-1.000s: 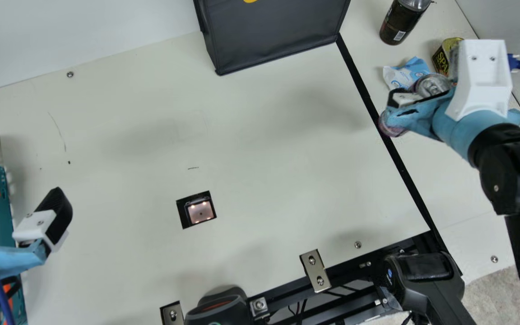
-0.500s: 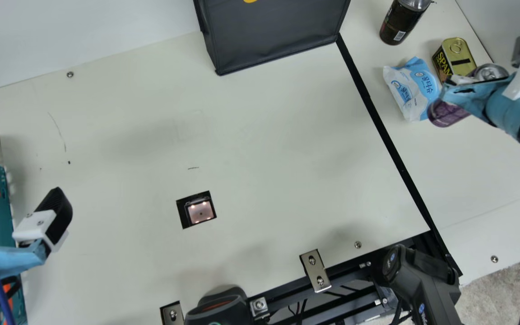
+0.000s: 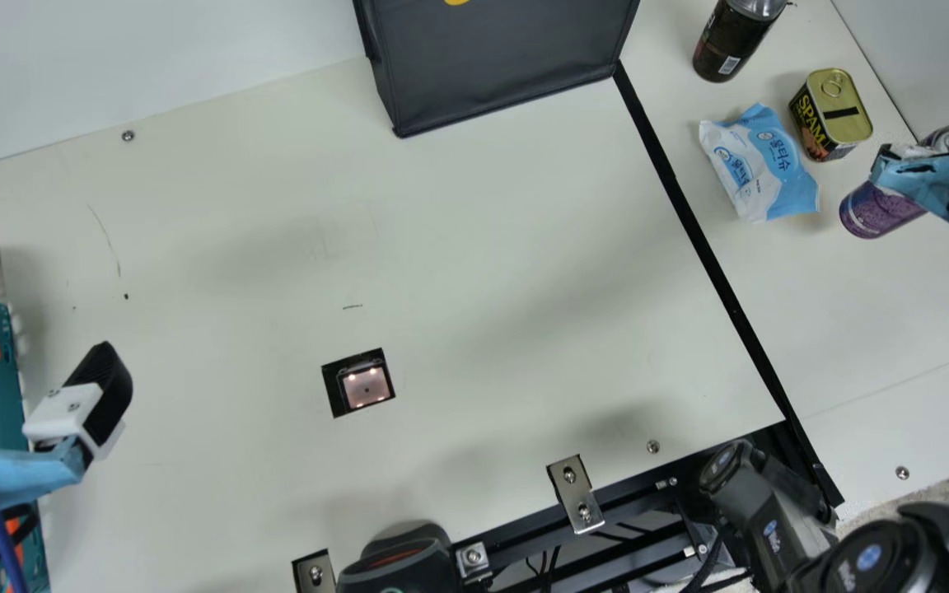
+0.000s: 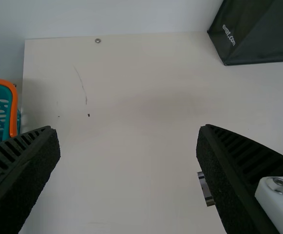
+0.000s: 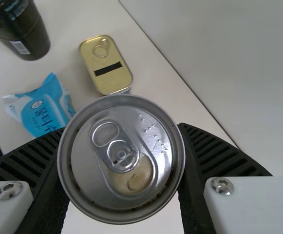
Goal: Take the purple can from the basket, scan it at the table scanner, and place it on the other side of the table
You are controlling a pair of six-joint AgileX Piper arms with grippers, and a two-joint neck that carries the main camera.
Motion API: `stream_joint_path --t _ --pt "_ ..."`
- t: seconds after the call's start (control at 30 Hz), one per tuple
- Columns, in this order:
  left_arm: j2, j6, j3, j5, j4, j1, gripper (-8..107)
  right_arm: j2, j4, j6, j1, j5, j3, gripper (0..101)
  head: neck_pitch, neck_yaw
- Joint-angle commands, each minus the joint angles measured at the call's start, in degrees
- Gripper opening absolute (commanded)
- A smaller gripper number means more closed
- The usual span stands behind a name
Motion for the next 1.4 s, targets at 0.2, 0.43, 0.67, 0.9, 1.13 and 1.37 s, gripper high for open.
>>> stream_joint_path --t 0.2,0.43,0.67,0.9,1.13,1.37 --pt "0.00 0.00 0.00 0.00 0.00 0.00 90 4.91 3.73 -3.90 -0.73 -2.53 -0.67 0 -1.40 -0.13" --pt "0.00 0.00 0.00 0.00 0.00 0.00 90 8.25 5.80 -6.10 -0.95 -5.32 -0.91 0 -1.40 -0.13" --pt "0.00 0.00 0.00 0.00 0.00 0.00 90 10.70 7.74 -8.00 -1.12 -7.34 -0.82 0 -1.40 -0.13" --pt "0.00 0.00 0.00 0.00 0.00 0.00 90 12.35 9.01 -9.32 -1.38 -8.37 -0.70 3 -1.40 -0.13" --pt "0.00 0.00 0.00 0.00 0.00 0.00 90 13.08 9.49 -9.87 -1.37 -8.79 -0.55 27 -1.40 -0.13" --pt "0.00 0.00 0.00 0.00 0.00 0.00 90 13.33 9.48 -10.10 -1.28 -8.96 -0.24 50 -1.40 -0.13"
